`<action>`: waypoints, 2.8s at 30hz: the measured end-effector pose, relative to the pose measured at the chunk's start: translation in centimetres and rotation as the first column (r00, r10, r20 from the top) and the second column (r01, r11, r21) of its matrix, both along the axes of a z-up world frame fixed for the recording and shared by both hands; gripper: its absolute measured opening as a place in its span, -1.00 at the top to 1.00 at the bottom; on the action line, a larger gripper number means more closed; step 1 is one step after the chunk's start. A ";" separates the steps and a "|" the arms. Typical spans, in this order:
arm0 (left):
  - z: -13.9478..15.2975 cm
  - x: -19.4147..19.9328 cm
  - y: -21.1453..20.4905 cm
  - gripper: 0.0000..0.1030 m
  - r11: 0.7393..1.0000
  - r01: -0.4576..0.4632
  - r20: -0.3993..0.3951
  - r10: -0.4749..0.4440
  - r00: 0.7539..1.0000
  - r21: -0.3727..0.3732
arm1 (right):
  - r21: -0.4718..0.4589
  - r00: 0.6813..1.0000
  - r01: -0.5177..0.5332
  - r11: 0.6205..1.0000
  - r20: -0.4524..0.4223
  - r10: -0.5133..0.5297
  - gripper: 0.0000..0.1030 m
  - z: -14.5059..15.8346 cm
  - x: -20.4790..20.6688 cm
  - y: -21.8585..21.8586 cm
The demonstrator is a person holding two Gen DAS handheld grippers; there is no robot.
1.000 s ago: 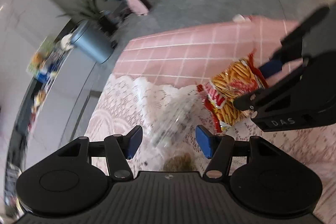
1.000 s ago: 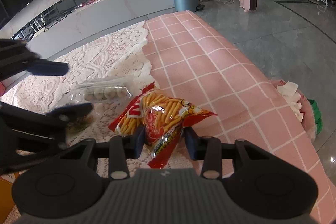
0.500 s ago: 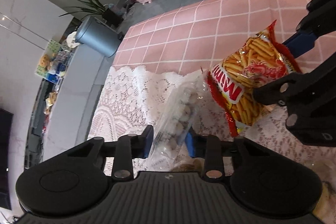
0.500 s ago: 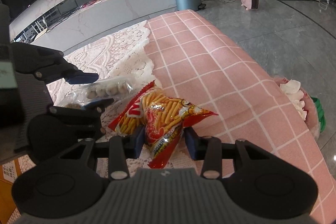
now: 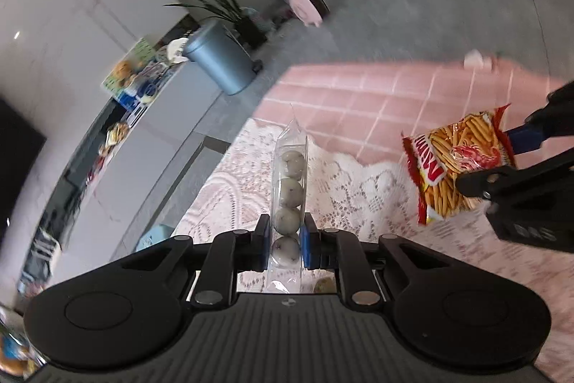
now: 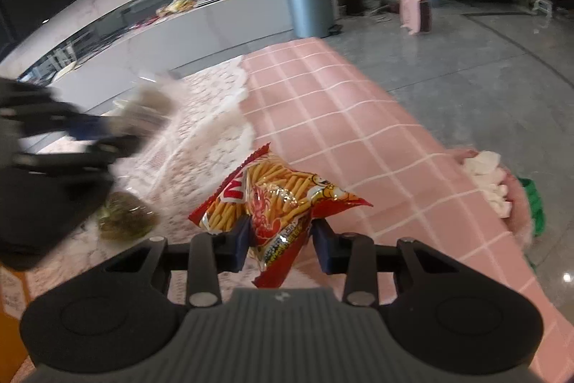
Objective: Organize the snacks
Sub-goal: 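Carry the egg tube and stick-snack bag into the orange box and release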
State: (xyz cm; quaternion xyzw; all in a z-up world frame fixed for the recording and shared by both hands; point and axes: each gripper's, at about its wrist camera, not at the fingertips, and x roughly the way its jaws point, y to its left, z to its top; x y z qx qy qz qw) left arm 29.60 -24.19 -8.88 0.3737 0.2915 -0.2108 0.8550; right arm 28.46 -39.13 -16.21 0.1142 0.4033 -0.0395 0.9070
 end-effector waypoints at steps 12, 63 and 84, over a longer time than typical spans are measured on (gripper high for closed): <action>8.8 -7.7 8.9 0.65 0.893 -0.247 -0.123 0.216 0.969 -0.377 | 0.034 0.994 -0.042 0.999 0.098 0.038 0.33 2.4 -4.5 0.9; 5.2 -10.1 34.6 0.86 0.545 -0.683 -0.404 0.553 0.729 -0.487 | -0.226 0.839 -0.533 0.815 -0.020 0.543 0.33 9.8 -6.4 33.5; 5.4 -11.3 34.5 0.15 0.621 -0.631 -0.278 0.574 0.770 -0.465 | -0.348 0.824 -0.558 0.754 -0.126 0.552 0.27 7.8 -5.0 37.0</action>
